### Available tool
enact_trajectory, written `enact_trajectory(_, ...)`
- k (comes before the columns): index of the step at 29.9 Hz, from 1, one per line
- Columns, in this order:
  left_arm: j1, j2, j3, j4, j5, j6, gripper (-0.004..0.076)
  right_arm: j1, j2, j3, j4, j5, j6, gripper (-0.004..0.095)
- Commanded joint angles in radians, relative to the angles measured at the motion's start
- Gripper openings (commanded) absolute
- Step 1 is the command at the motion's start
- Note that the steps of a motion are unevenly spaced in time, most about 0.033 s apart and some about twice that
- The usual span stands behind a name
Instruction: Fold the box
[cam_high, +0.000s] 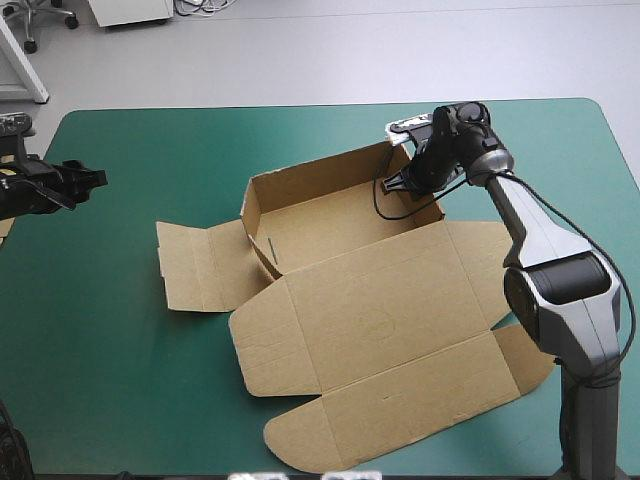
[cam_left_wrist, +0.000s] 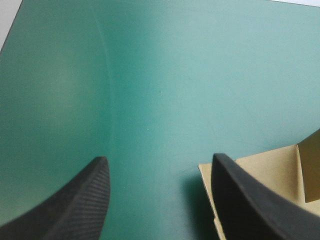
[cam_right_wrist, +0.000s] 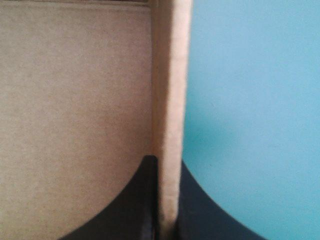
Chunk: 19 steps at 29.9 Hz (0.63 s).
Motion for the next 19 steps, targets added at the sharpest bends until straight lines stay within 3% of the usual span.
enact_trajectory(1, -0.001, -0.029, -0.026, -0.063, -0.047, 0.0, 0.0429, -0.041, -0.119, -0.037, 0.013, -0.004, -0.017, -0.0003)
enact_trajectory(4, -0.001, -0.029, -0.026, -0.077, -0.053, 0.002, 0.0429, -0.077, -0.16, -0.046, 0.028, 0.011, -0.032, -0.0003)
enact_trajectory(12, 0.002, 0.019, -0.015, -0.095, -0.059, 0.005, 0.0429, -0.208, -0.296, -0.046, 0.226, -0.018, -0.102, -0.0004)
enact_trajectory(19, 0.003, 0.067, 0.111, -0.209, -0.126, 0.06, 0.0403, -0.345, -0.386, -0.046, 0.458, -0.014, -0.173, -0.0003)
